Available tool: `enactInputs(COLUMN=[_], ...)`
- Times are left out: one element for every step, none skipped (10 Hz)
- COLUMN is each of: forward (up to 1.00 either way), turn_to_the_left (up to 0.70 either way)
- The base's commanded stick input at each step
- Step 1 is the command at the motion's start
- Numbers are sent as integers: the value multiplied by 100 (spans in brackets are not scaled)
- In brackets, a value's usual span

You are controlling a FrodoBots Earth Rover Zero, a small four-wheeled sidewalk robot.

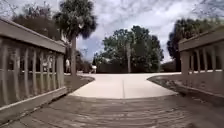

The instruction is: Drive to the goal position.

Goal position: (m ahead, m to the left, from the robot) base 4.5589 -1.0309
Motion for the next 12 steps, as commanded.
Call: enactInputs(forward=[70,70,70,70,70,70,70,70,70,70,70,70], turn_to_the_left=[0,0,0,0,0,0,0,0,0,0,0,0])
